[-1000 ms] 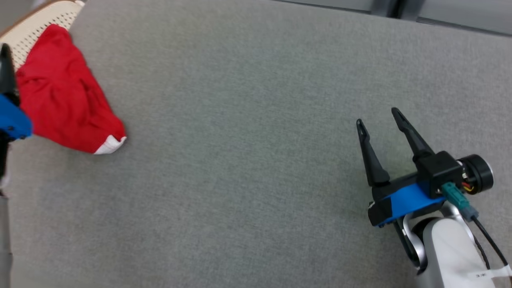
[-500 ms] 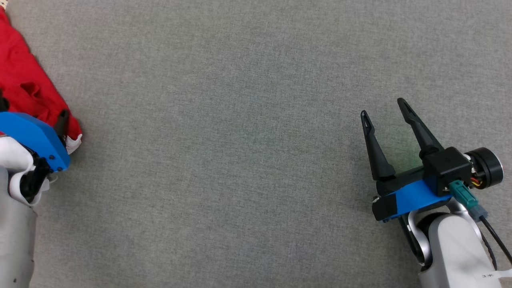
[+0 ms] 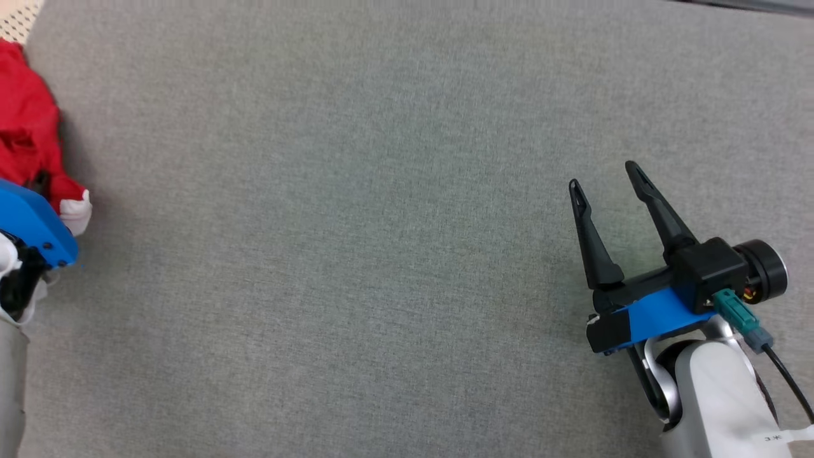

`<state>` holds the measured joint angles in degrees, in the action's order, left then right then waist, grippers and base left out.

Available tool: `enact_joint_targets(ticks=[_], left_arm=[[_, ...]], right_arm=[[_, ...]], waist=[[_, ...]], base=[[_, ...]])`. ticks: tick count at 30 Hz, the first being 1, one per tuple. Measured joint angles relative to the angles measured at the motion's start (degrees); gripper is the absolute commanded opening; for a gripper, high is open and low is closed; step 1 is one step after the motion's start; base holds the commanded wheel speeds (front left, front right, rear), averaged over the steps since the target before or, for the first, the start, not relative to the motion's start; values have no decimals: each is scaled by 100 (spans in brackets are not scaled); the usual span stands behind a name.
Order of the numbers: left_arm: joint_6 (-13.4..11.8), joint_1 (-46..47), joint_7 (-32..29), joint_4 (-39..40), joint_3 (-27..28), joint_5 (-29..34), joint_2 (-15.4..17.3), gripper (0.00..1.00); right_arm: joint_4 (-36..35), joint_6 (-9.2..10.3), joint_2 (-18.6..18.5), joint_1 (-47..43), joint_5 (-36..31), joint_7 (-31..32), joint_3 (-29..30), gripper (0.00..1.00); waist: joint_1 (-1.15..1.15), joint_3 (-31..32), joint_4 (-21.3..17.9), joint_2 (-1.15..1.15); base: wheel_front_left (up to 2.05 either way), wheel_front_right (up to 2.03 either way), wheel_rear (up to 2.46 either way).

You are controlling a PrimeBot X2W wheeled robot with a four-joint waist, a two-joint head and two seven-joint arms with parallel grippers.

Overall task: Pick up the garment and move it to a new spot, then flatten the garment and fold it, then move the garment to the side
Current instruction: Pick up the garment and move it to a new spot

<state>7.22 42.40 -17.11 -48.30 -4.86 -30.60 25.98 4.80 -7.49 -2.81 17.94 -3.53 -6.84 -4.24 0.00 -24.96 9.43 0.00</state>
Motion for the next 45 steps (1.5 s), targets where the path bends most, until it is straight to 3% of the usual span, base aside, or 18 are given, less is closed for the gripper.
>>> enact_joint_targets(ticks=[11,17,20,29,32,35,39,45], left_arm=[[16,101,38,1418,-764,136,515,0],[18,227,-356,2776,-1271,-180,502,0],[19,369,-504,3354,-1413,-326,353,0],[-265,480,-879,4511,-1739,-1006,-894,0],[-404,407,-901,4559,-1890,-1194,-1325,0],[-524,-4,-809,4339,-2023,-1246,-1530,0],[-669,-617,-486,3733,-2006,-1273,-1570,0],[-828,-1129,313,2664,-1685,-1122,-1324,0]], right_arm=[[671,0,-1,-233,538,-405,53,100],[1012,0,-4,-463,757,-575,152,100],[1138,0,-4,-539,823,-635,211,100],[1283,0,-4,-483,1025,-762,342,100],[1333,0,-5,-444,1062,-789,447,100],[1391,0,-4,-407,1093,-797,485,100],[1428,0,-4,-352,1155,-810,519,100],[1329,0,-4,-272,1227,-813,549,100]], waist=[[-2,997,-245,0],[-2,1498,-678,0],[-3,1660,-984,0],[-1,1867,-1806,0],[-1,1825,-1912,0],[0,1719,-1972,0],[0,1560,-2025,0],[0,1283,-2057,0]], base=[[0,0,0],[0,0,0],[0,0,0],[0,0,0],[0,0,0],[0,0,0],[0,0,0],[0,0,0]])
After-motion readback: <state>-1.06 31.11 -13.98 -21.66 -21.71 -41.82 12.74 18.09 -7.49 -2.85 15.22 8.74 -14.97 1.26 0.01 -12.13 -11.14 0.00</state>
